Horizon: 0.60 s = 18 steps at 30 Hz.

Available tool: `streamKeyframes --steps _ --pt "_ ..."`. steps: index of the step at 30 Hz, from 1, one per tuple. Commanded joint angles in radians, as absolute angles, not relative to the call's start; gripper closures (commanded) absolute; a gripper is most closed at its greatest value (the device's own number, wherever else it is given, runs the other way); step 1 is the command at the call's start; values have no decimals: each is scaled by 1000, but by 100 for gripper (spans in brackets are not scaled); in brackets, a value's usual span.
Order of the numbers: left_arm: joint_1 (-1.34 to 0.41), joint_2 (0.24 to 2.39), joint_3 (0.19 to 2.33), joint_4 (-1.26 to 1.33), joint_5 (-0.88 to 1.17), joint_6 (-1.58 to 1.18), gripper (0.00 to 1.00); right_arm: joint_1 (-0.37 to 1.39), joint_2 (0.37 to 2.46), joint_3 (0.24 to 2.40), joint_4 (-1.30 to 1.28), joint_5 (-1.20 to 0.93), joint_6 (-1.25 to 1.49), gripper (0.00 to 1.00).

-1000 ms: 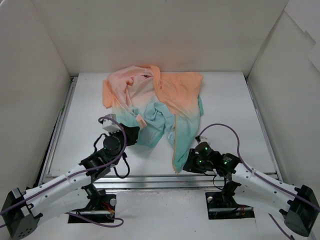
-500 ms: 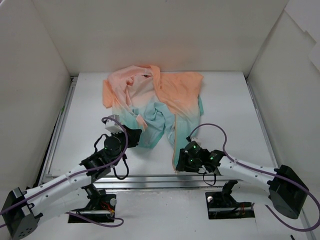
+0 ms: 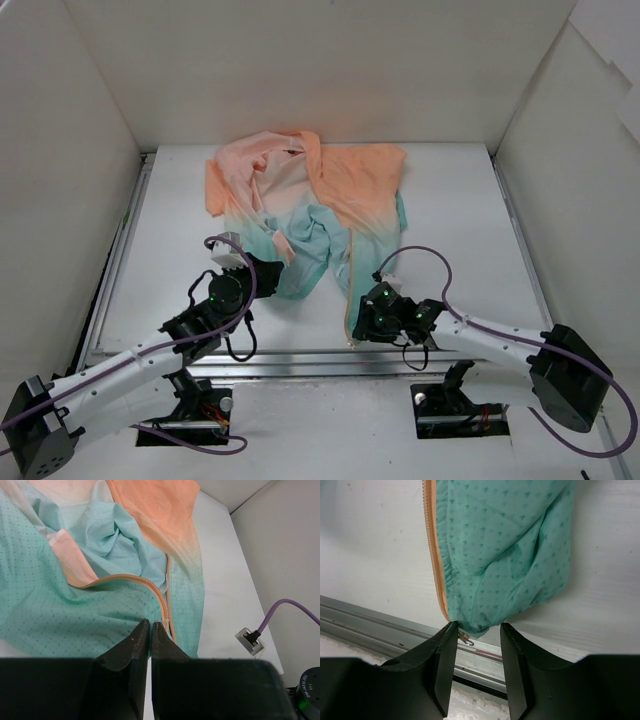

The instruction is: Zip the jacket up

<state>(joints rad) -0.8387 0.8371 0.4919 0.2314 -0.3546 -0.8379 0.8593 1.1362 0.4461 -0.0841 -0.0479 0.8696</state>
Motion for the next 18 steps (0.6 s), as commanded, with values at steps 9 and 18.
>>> streamKeyframes --steps 9,18 --pt "-847 831 514 272 -348 -848 100 867 1181 451 -15 -63 894 74" --pt "-847 833 522 259 -351 -847 100 867 1183 433 20 -81 913 68"
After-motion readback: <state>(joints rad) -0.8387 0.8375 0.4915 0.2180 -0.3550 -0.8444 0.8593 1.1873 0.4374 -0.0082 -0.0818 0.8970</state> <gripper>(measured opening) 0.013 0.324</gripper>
